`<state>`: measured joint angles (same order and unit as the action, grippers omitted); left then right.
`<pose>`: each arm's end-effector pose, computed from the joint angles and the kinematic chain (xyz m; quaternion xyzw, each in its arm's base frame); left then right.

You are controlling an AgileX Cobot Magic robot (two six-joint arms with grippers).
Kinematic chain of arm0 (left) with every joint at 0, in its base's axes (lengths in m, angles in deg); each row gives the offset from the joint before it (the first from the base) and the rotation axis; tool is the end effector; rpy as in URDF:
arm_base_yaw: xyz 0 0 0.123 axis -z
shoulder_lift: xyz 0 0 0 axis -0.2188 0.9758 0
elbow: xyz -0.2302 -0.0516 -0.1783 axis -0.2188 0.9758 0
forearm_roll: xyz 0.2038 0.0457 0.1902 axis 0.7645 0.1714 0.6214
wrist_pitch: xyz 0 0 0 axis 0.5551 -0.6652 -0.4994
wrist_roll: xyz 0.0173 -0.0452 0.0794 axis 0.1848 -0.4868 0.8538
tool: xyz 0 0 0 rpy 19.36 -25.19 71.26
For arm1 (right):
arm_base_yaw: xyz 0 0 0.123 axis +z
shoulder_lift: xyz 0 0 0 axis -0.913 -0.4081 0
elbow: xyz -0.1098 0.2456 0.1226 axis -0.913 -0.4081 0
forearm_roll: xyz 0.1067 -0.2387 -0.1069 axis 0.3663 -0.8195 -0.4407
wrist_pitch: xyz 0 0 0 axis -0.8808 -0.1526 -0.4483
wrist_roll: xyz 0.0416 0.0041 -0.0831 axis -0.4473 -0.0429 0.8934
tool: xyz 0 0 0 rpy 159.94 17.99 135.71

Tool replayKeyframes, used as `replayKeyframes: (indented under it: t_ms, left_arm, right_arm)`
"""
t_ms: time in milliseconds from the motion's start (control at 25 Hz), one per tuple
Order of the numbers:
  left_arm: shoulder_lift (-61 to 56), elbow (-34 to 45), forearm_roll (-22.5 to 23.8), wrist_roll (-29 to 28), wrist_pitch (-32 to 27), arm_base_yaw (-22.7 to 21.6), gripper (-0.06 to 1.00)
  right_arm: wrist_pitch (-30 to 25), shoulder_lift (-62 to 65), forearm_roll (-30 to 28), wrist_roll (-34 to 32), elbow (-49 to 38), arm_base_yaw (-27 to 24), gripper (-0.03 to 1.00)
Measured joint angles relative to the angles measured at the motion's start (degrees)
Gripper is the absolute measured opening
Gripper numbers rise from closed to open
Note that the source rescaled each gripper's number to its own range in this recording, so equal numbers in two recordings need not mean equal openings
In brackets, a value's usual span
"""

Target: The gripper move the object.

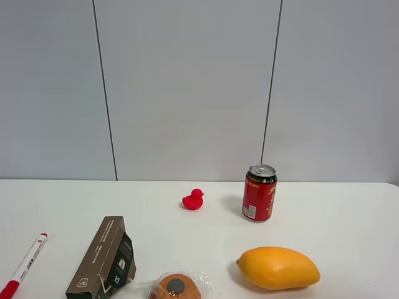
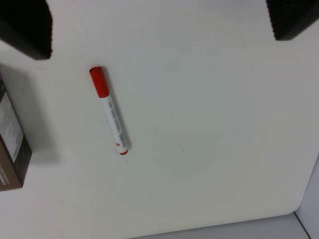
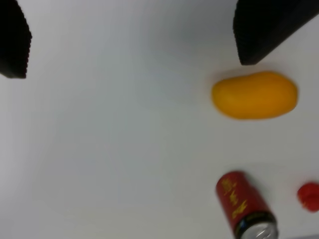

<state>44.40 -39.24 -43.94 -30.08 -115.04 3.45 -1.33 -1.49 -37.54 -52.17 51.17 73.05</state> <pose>0.0147 -0.0039 0.2880 -0.0050 0.8558 0.0411 0.5157 0.0604 -0.0031 0.3282 0.0388 0.8895 0.0123 0.4552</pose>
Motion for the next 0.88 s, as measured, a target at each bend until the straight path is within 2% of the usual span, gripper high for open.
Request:
replayKeyframes:
  t_ms: [160, 320, 560, 680, 880]
  left_arm:
    - [0.00, 0.00, 0.00, 0.00, 0.00, 0.00, 1.00]
    - [0.00, 0.00, 0.00, 0.00, 0.00, 0.00, 1.00]
    - [0.00, 0.00, 0.00, 0.00, 0.00, 0.00, 1.00]
    - [0.00, 0.00, 0.00, 0.00, 0.00, 0.00, 1.00]
    - [0.00, 0.00, 0.00, 0.00, 0.00, 0.00, 1.00]
  right_arm:
    - [-2.94, 9.44, 0.69, 5.70, -0.20, -7.09, 0.85]
    - [-4.90, 15.72, 2.26, 8.06, -0.59, -10.86, 0.85]
    - [-5.38, 18.61, 3.66, 8.73, -6.29, -11.26, 0.85]
    - [-1.66, 18.61, 4.39, 8.73, -7.92, -11.26, 0.85]
    - [-1.34, 18.61, 4.45, 8.73, -8.72, -11.26, 0.85]
